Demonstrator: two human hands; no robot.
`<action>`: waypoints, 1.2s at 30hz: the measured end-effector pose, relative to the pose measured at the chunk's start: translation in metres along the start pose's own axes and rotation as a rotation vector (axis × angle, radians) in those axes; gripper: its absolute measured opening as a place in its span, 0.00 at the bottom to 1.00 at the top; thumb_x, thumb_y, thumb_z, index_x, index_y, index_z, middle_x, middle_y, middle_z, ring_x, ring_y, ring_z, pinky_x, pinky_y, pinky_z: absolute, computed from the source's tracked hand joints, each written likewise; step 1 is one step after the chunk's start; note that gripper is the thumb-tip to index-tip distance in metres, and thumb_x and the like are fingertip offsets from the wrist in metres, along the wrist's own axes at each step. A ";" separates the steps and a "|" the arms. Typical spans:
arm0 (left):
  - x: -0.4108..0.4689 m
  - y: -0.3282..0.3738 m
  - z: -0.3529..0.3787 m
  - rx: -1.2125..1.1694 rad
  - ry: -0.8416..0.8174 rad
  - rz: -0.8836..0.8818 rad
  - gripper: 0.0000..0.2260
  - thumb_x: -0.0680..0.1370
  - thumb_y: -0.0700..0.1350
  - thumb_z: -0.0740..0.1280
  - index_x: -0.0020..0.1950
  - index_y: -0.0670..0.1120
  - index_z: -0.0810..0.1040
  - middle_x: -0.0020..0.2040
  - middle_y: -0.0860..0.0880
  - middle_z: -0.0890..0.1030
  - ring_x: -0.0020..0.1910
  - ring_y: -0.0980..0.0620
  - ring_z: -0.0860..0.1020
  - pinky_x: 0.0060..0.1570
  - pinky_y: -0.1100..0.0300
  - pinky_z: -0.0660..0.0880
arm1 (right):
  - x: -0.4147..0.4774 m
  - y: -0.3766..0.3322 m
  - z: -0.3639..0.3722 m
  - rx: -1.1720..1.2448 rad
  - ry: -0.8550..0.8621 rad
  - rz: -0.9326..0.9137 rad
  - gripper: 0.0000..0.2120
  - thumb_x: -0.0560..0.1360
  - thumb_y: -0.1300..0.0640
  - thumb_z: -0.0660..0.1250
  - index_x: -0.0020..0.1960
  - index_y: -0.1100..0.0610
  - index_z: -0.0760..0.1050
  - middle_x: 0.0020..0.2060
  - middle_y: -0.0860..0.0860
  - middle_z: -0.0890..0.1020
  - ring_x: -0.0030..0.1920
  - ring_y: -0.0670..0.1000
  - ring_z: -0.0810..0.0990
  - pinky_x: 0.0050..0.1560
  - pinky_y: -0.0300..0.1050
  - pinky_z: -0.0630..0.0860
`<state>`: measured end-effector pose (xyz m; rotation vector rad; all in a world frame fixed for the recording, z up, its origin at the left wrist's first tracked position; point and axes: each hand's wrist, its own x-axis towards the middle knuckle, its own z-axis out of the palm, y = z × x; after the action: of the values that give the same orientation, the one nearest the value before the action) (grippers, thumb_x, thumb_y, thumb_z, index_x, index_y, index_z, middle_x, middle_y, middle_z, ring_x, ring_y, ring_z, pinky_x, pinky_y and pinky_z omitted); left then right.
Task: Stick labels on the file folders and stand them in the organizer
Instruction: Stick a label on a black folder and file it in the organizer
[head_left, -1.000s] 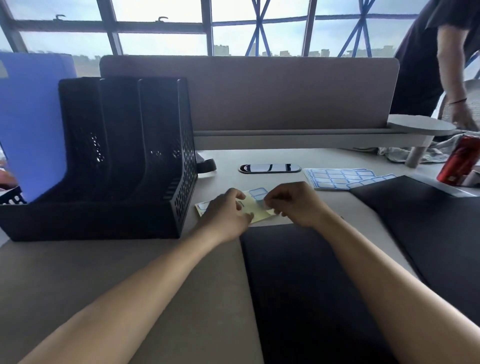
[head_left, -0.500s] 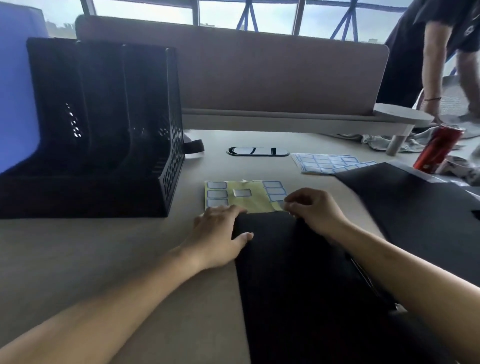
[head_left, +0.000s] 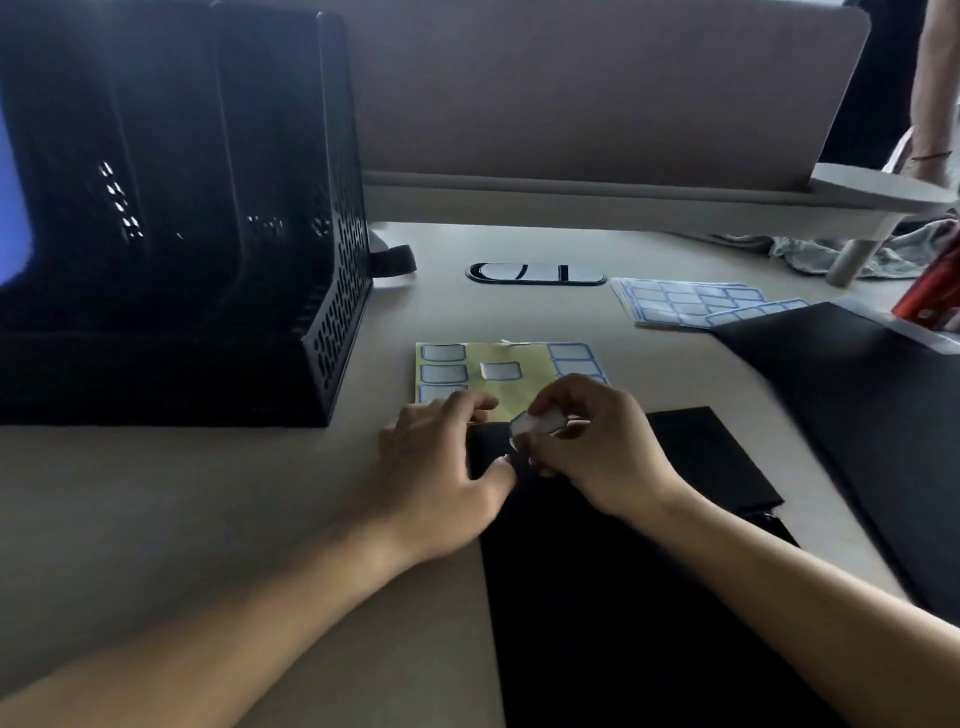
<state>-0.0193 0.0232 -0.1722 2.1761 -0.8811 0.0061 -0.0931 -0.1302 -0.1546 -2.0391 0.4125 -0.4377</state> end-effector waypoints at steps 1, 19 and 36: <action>0.000 0.000 0.002 -0.008 0.012 0.013 0.23 0.68 0.58 0.65 0.62 0.57 0.74 0.53 0.62 0.80 0.61 0.54 0.73 0.64 0.50 0.66 | -0.001 0.000 0.001 0.004 -0.006 -0.004 0.11 0.67 0.66 0.76 0.42 0.54 0.77 0.35 0.53 0.83 0.31 0.56 0.83 0.34 0.50 0.80; 0.014 0.001 -0.010 -0.748 -0.005 -0.187 0.03 0.70 0.40 0.70 0.41 0.48 0.81 0.37 0.45 0.81 0.38 0.49 0.74 0.42 0.57 0.69 | -0.008 -0.005 -0.004 0.335 -0.054 0.043 0.05 0.75 0.65 0.71 0.43 0.56 0.82 0.29 0.50 0.82 0.31 0.48 0.83 0.36 0.39 0.80; 0.015 0.006 -0.010 -0.926 -0.037 -0.255 0.08 0.71 0.33 0.73 0.46 0.45 0.84 0.37 0.49 0.84 0.38 0.53 0.82 0.42 0.63 0.79 | -0.004 -0.003 -0.008 0.551 -0.045 0.130 0.06 0.73 0.69 0.71 0.45 0.59 0.82 0.39 0.55 0.87 0.37 0.51 0.85 0.45 0.42 0.83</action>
<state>-0.0088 0.0182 -0.1573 1.3900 -0.4643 -0.4752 -0.0997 -0.1327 -0.1486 -1.4764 0.3478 -0.3755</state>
